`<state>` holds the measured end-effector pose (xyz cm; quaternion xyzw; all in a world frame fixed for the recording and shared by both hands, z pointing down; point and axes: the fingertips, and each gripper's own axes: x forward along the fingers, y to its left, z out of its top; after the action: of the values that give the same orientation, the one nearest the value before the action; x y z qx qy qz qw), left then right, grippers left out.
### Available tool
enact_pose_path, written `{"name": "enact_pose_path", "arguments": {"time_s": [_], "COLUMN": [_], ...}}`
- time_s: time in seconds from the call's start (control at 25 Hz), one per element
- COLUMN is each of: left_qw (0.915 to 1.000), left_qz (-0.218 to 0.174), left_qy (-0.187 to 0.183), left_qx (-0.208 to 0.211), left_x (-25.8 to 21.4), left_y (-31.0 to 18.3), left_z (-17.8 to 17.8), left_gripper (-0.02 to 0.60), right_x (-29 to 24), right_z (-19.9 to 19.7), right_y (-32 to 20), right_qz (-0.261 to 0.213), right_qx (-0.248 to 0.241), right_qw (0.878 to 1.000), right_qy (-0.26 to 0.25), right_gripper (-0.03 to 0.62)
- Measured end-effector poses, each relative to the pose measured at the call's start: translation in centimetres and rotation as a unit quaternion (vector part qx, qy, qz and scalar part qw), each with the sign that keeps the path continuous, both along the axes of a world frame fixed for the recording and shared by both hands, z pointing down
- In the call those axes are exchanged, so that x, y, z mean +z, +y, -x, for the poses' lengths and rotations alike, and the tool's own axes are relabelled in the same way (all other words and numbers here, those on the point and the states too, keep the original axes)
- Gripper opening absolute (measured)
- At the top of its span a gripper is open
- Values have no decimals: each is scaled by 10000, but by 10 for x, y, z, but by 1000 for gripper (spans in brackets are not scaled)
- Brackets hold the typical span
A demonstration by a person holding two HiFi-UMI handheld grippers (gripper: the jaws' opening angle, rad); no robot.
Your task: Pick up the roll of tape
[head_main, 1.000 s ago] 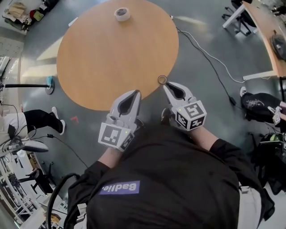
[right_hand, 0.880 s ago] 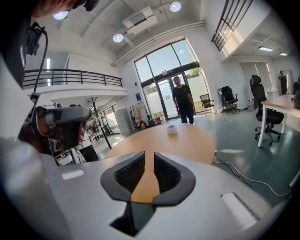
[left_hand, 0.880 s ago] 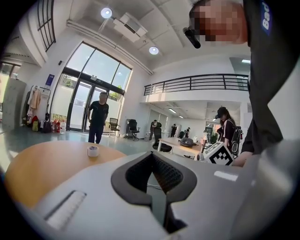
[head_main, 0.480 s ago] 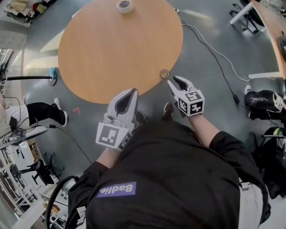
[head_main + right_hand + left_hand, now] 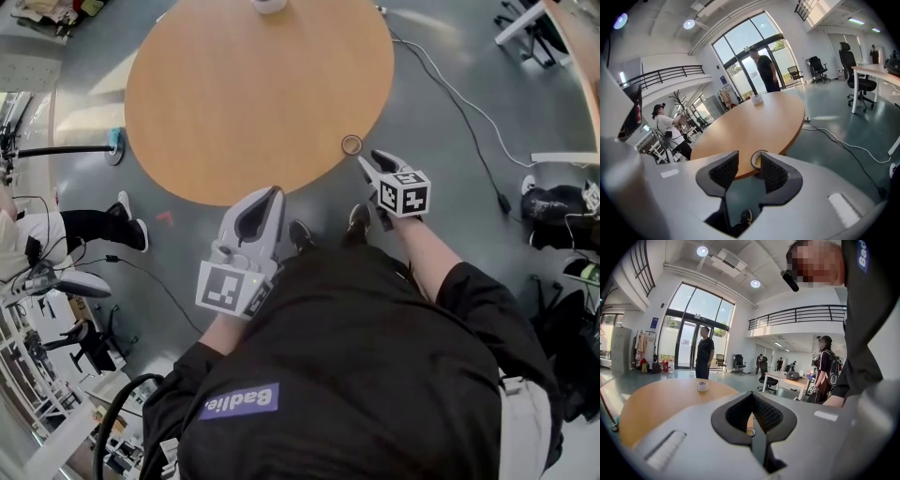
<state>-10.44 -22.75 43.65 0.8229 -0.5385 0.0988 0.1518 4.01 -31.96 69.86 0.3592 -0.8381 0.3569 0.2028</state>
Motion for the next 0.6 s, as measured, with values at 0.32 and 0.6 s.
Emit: {"name": "enact_pose_path", "arguments": {"time_s": [0.32, 0.6], "left_qw": [9999, 9999], "left_qz": [-75, -59], "left_qy": [-73, -139], "left_qx": [13, -51], "left_x": [1, 7], "left_y": [5, 6], "left_z": [5, 11], "left_gripper": [19, 20], "right_x": [42, 67], "right_z": [-2, -2], "right_y": [-11, -28], "right_qz": [630, 924], "right_qx": [375, 619], "right_qw": [9973, 9937], "right_qy": [-6, 118], "right_gripper": [158, 161]}}
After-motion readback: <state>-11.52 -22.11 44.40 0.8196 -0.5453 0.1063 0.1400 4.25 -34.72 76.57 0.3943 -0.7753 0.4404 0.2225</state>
